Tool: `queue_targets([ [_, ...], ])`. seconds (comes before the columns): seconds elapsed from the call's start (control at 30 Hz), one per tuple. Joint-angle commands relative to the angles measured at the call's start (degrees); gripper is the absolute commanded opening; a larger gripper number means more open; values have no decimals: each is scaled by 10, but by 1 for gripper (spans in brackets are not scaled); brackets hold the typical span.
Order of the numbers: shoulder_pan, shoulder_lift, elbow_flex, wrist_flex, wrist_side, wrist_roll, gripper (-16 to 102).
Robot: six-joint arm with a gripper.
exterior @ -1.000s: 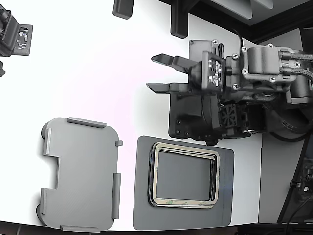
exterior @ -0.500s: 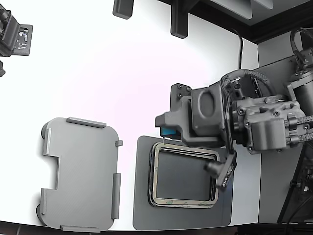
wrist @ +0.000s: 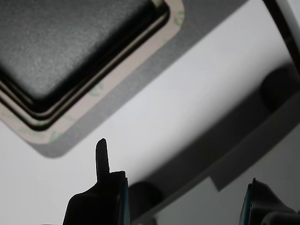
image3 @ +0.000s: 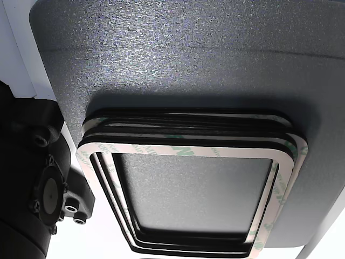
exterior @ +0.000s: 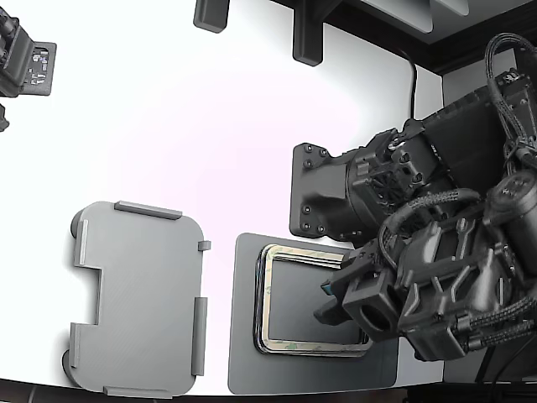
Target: Grab top frame and put it into gray box.
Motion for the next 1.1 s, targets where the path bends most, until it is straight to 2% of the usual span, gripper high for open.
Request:
queue_targets([
  [0.0, 57, -10, -14, 6, 12, 6, 99],
  [0.33, 191, -76, -17, 6, -20, 27, 100],
  [0.6, 279, -97, -16, 6, -12, 93, 98],
  [0.7, 297, -119, -18, 6, -11, 98, 96],
  [0.87, 320, -155, -21, 6, -11, 93, 100],
  [1.07, 336, -195, -42, 5, -8, 92, 91],
])
